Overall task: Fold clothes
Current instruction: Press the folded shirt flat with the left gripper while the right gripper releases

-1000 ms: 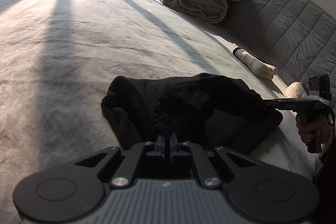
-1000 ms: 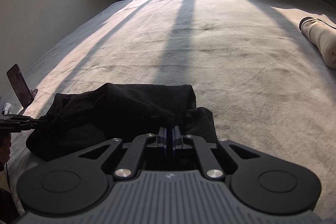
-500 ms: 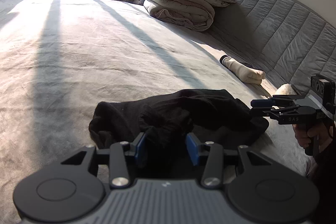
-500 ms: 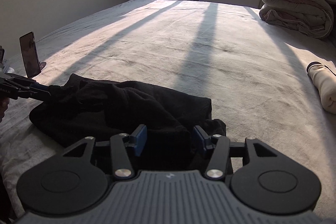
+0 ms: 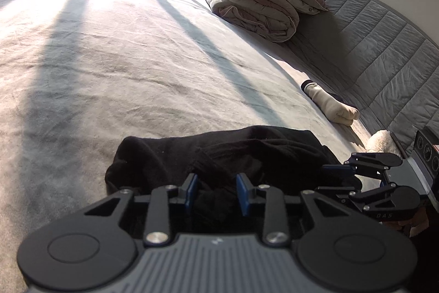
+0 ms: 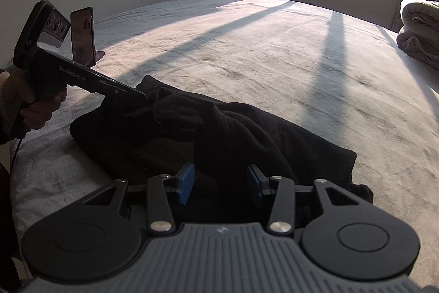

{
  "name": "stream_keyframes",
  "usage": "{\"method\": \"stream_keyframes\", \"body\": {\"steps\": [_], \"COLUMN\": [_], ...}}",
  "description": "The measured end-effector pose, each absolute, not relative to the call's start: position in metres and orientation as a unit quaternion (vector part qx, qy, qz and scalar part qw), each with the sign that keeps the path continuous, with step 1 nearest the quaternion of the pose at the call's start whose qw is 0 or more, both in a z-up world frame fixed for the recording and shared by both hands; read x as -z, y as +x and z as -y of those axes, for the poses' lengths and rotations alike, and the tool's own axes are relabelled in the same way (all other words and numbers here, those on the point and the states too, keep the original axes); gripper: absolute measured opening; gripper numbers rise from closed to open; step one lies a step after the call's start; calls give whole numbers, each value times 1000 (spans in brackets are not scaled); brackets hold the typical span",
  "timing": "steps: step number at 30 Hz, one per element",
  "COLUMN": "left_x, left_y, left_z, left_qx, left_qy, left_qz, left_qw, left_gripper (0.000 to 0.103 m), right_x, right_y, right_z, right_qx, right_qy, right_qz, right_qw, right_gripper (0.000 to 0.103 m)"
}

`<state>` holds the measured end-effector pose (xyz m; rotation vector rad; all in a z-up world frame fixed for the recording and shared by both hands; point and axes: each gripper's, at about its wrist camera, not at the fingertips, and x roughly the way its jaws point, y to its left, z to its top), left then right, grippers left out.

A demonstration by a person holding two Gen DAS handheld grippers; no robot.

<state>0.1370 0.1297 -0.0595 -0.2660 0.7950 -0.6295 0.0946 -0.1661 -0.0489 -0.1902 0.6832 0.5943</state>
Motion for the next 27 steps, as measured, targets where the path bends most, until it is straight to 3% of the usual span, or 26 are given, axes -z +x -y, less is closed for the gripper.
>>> {"method": "stream_keyframes", "body": {"steps": [2,7,9,11,13,21,27], "left_x": [60,57,54,51,46,21,24], "left_y": [138,133,128,123,116,74,45], "left_z": [-128,-126,-124,-122,-121,-119,-115], "left_qx": [299,303,307,311,318,351,386], "left_qy": [-130,-134,-130,-125,-116,-65,-5], "left_qz": [-377,-361,-350,-339,-325,-268,-278], "left_qw": [867,871,875,879,883,895,879], "left_gripper": [27,7,6,5,4,4,4], "right_x": [52,61,64,64,60,28,15], "right_y": [100,110,113,114,113,89,68], "right_z": [168,172,173,174,178,195,212], "right_qx": [-272,-254,-246,-242,-242,-266,-283], "right_qy": [-97,-120,-133,-136,-131,-116,-114], "right_qz": [-330,-336,-333,-328,-323,-277,-266], "right_qw": [899,899,900,903,905,916,914], "right_gripper": [45,42,33,13,7,5,5]}}
